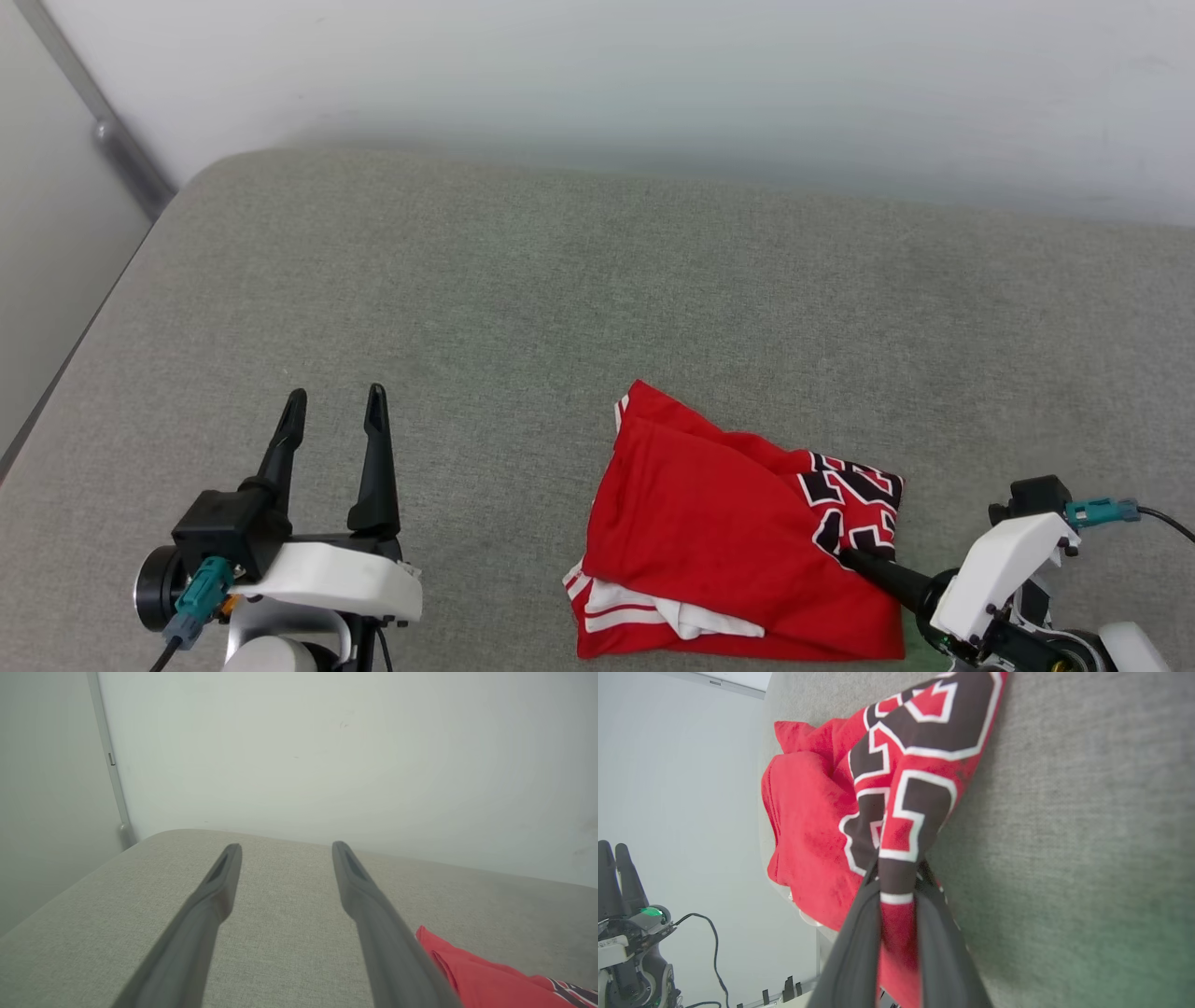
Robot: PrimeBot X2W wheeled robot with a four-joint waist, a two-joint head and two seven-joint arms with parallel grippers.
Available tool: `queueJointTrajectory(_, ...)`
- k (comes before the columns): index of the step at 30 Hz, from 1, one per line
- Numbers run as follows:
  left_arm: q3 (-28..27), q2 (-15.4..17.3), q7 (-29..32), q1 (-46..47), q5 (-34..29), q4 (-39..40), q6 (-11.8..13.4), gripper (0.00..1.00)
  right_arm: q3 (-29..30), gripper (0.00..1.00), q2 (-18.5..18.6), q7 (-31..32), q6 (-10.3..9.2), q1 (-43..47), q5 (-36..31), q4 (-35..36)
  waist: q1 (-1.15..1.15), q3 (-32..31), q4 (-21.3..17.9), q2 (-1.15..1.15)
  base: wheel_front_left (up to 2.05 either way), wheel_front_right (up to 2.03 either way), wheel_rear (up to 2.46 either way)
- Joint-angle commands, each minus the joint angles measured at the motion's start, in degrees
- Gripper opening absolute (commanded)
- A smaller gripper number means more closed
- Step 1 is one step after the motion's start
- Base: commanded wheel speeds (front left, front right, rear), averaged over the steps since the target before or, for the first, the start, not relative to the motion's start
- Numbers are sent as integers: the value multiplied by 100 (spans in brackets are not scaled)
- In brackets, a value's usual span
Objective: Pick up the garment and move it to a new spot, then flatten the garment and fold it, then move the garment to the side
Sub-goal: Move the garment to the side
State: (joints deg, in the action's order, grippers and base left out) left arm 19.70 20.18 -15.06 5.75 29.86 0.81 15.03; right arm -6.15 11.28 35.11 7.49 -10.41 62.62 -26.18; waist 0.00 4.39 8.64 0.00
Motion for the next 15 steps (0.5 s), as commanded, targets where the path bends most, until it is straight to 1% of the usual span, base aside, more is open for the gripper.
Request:
queueJointTrajectory(1,-17,-13,-14,-64,-55,-19,-32,100,-105,0,107,-96,0,-94,30,39,0,-65,-29,0,0,0,0)
queueJointTrajectory(3,-12,-4,-14,-106,-59,-29,-26,100,-307,0,278,-259,0,-97,-70,54,0,-151,-75,0,0,0,0)
queueJointTrajectory(6,-2,14,-14,-182,-68,-12,-12,100,-633,0,541,-525,0,-150,-389,41,0,-259,-204,0,0,0,0)
queueJointTrajectory(8,7,2,-14,-214,-63,30,-11,100,-859,0,789,-684,-1,-190,-765,-21,0,-305,-324,0,0,0,0)
queueJointTrajectory(11,6,-19,-13,-335,-32,44,7,100,-1115,0,1046,-873,-1,-307,-1368,-243,0,-384,-604,0,0,0,0)
queueJointTrajectory(13,11,-17,-13,-364,-32,67,16,100,-1189,0,1109,-951,-1,-439,-1685,-399,0,-394,-837,0,0,0,0)
queueJointTrajectory(14,11,-17,-13,-364,-32,67,16,100,-1189,0,1109,-951,-1,-439,-1685,-399,0,-394,-837,0,0,0,0)
queueJointTrajectory(15,1,-19,-13,-388,-30,76,30,100,-1217,0,1140,-969,-1,-507,-1850,-487,0,-395,-973,0,0,0,0)
